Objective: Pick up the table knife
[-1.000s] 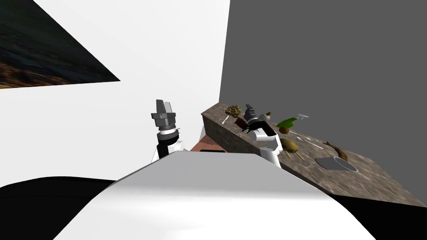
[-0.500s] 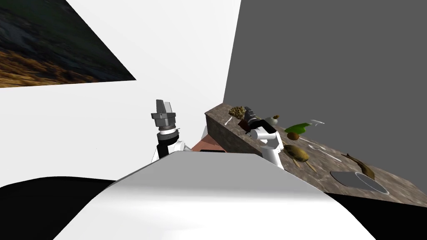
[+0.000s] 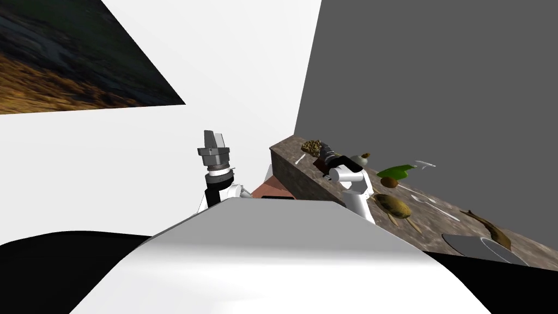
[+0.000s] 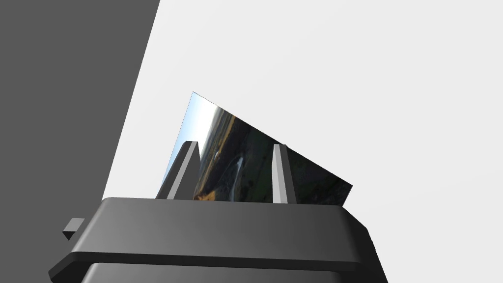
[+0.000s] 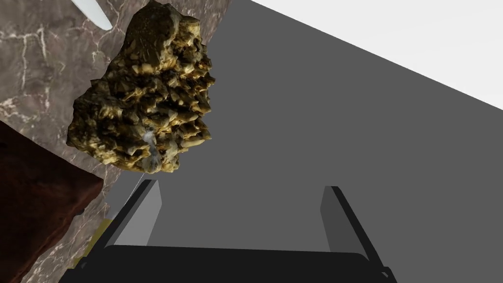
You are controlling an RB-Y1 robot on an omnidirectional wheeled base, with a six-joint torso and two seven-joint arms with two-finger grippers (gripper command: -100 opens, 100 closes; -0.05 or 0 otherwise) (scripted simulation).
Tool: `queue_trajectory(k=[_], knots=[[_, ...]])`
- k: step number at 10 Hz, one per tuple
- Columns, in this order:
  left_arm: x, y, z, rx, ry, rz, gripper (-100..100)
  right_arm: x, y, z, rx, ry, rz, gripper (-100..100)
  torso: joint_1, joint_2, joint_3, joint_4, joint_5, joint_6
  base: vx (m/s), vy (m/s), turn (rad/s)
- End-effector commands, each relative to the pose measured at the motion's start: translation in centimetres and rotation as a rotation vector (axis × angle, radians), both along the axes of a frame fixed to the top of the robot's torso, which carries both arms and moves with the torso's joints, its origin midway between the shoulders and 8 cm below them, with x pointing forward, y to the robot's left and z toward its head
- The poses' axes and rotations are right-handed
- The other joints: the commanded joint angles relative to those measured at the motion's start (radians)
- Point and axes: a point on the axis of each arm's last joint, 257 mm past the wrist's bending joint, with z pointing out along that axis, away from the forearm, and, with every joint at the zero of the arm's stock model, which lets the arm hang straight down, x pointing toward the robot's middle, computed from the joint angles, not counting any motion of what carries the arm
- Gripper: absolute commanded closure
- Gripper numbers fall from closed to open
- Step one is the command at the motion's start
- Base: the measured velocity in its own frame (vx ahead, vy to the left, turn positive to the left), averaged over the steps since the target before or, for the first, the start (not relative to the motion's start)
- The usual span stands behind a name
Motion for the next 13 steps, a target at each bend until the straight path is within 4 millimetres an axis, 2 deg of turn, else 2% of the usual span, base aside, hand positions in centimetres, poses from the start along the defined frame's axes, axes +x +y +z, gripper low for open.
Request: queue_trajectory(k=[1, 6, 7, 9, 10, 12, 13], knots=[[0.0, 0.0, 0.0, 0.0, 0.0, 0.0, 0, -0.1, -0.8, -1.0, -0.025, 0.049, -0.006, -100, 0.0, 0.0, 0.0, 0.0, 0.0, 0.0, 0.001, 0.003, 0.347], [0.0, 0.0, 0.0, 0.0, 0.0, 0.0, 0, -1.1, -2.1, -4.1, -0.047, 0.186, -0.023, -100, 0.0, -0.001, 0.0, 0.0, 0.0, 0.0, 0.005, -0.005, 0.105], [0.0, 0.0, 0.0, 0.0, 0.0, 0.0, 0, -1.3, -3.0, -4.8, -0.068, 0.221, -0.027, -100, 0.0, -0.001, 0.0, 0.0, 0.0, 0.0, 0.012, 0.004, 0.212], [0.0, 0.0, 0.0, 0.0, 0.0, 0.0, 0, -1.9, -3.2, -6.0, -0.067, 0.273, -0.032, -100, 0.0, -0.001, -0.001, 0.0, 0.0, 0.0, 0.01, -0.003, 0.104], [0.0, 0.0, 0.0, 0.0, 0.0, 0.0, 0, -2.2, -4.2, -6.5, -0.087, 0.307, -0.035, -100, 0.0, -0.001, 0.0, 0.0, 0.0, 0.0, 0.014, 0.005, 0.222], [0.0, 0.0, 0.0, 0.0, 0.0, 0.0, 0, -2.8, -4.3, -7.6, -0.085, 0.354, -0.039, -100, 0.0, -0.001, -0.001, 0.0, 0.0, 0.0, 0.014, -0.003, 0.076], [0.0, 0.0, 0.0, 0.0, 0.0, 0.0, 0, -3.3, -5.3, -8.3, -0.104, 0.393, -0.043, -100, 0.0, -0.001, -0.001, 0.0, 0.0, 0.0, 0.023, 0.006, 0.203]])
